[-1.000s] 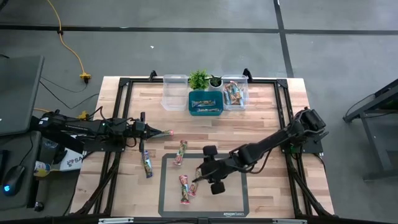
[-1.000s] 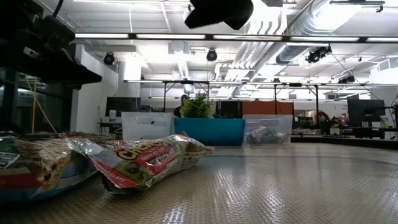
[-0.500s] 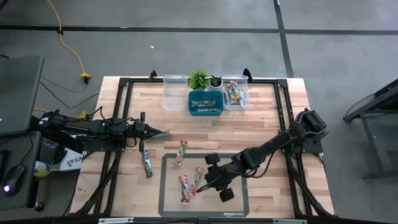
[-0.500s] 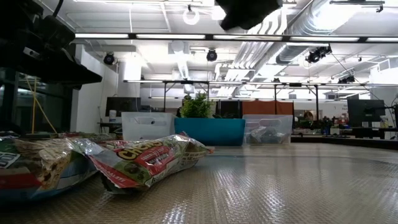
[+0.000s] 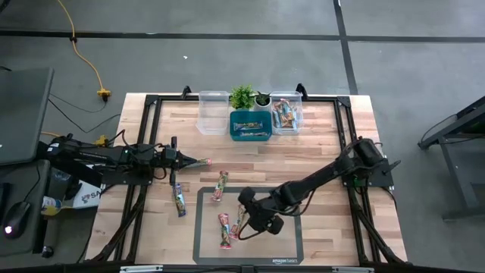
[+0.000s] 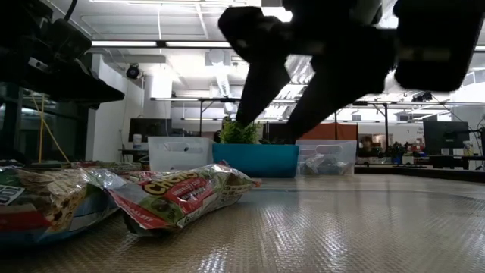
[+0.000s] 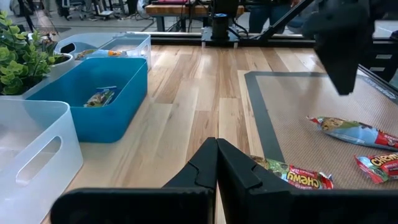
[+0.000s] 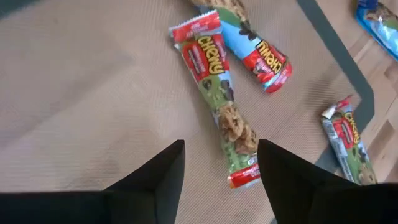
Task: Pick and place Granola Bars by type
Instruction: Put the red granola bar into the left transparent bin
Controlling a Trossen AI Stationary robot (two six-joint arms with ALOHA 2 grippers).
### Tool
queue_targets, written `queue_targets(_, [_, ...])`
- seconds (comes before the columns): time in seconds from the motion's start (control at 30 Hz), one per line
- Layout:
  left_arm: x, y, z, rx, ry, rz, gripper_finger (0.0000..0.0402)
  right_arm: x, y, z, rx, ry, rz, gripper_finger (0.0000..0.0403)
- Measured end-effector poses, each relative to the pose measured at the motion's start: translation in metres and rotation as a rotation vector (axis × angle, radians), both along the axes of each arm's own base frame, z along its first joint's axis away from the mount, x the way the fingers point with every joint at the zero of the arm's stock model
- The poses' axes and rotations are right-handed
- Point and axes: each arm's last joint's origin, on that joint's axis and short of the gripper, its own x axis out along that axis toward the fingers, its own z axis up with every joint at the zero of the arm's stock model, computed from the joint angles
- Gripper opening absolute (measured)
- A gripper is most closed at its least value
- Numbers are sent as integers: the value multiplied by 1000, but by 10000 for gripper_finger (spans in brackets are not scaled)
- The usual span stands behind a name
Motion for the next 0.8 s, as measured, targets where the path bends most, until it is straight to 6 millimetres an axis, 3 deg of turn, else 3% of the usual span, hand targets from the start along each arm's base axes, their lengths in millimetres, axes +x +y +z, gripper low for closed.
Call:
queue_targets(0.5, [0, 0, 0, 0, 0, 0, 1, 17, -13, -28, -63, -17, 153, 202])
queue_targets(0.8, [0, 0, 0, 0, 0, 0, 1, 23, -16, -26, -41, -64, 188, 202])
